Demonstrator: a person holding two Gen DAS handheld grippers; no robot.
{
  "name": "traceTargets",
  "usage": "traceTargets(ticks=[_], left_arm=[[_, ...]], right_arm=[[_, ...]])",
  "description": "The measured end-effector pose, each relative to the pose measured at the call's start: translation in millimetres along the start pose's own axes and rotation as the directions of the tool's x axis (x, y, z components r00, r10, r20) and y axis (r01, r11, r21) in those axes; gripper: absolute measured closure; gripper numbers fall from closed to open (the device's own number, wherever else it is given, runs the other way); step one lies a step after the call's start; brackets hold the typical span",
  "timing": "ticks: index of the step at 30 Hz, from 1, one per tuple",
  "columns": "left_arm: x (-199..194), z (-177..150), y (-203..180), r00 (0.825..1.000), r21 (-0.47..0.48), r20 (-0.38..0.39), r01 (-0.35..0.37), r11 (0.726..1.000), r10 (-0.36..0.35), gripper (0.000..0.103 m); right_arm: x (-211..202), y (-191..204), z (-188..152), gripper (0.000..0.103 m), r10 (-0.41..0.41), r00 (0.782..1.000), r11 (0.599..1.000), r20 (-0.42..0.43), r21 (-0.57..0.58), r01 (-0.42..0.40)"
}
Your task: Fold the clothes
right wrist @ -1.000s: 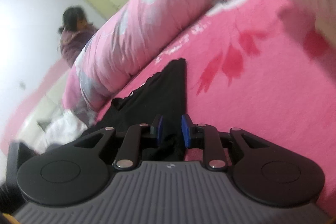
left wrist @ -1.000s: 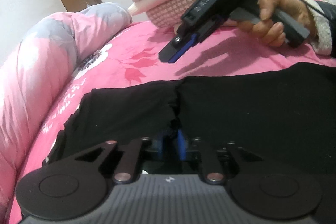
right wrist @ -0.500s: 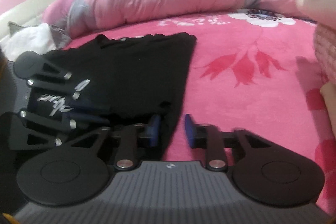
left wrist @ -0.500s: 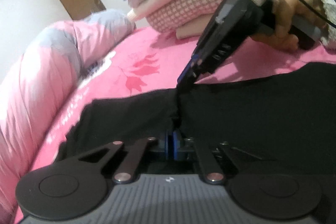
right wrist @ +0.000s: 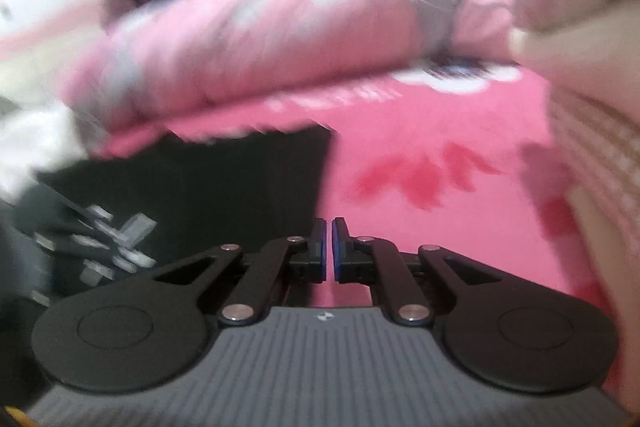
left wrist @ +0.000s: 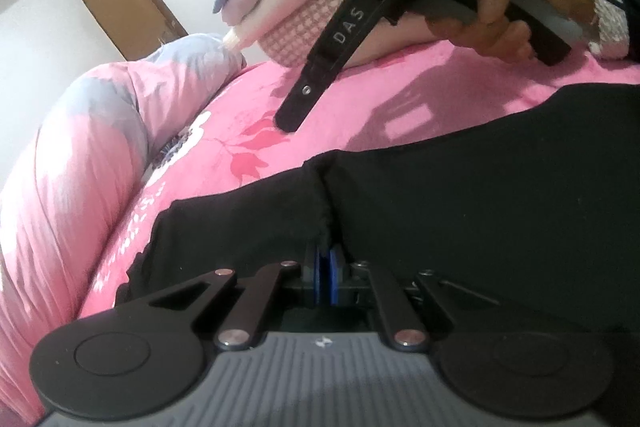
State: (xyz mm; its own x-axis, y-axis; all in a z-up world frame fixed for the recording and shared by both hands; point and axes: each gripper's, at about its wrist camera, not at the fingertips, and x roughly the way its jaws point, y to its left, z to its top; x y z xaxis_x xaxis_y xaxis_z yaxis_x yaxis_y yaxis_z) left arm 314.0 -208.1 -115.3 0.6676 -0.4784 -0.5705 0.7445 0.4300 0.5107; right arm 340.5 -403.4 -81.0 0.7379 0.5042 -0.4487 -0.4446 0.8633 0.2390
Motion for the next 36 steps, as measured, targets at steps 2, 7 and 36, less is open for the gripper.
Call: traceTargets(ticks=[2,7,36], left_arm=[[-2,0,3,1.000,-0.032,-0.014,-0.010,0.999,0.010,0.088],[-29,-3,20,1.000,-0.190,0.004,-0.016,0.982,0.017,0.057],[-5,-21,15,0.995,-0.505,0.057,0.095,0.858,-0.076,0.052]], right_arm=[[8,4,-3,0.099,0.057,0.998,0.998,-0.032,0.003,-0.057],[25,-4,-10,0.100,0.060,0.980,0.997,-0.187,0.058,-0.050],[123,105,76,0.066,0.089,0.931,0.944,-0.355,-0.267,-0.192]])
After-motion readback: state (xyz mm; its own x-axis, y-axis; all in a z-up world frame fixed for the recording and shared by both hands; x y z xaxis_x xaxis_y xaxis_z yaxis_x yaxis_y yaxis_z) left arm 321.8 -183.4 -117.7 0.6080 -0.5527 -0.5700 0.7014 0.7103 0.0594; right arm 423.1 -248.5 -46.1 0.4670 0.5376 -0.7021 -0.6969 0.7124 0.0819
